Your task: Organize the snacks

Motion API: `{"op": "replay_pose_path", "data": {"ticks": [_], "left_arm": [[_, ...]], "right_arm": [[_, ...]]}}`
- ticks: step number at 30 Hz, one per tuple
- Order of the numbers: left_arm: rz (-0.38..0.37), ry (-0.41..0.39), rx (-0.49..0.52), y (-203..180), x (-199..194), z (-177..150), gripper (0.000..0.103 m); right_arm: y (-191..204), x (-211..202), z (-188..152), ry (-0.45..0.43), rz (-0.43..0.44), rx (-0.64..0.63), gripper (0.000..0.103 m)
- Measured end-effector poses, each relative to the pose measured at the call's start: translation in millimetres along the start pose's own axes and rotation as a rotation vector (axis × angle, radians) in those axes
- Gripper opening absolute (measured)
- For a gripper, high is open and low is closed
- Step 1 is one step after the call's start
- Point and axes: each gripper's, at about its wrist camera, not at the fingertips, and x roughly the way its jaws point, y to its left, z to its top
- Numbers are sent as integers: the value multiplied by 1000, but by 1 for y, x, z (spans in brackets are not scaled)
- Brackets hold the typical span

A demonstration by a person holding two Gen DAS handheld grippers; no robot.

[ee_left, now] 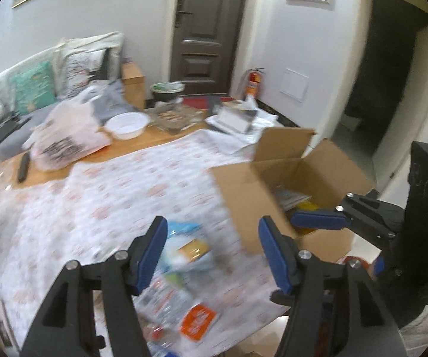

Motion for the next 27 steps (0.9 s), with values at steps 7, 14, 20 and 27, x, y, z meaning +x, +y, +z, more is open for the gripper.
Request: {"op": "replay_pose_path", "data": {"ticks": [7,14,20,27], "left_arm": [[43,7,-86,49,-9,-57,60],[52,43,-175,88,6,-104,60],[34,81,-258,106,27,-135,60],[17,104,-295,111,43,-145,60]], "right_arm": [[53,44,-12,68,86,-18,72],[63,98,-38,169,110,19,72],[57,135,-60,211,73,55,72],[57,156,-71,232,42,20,78]]}}
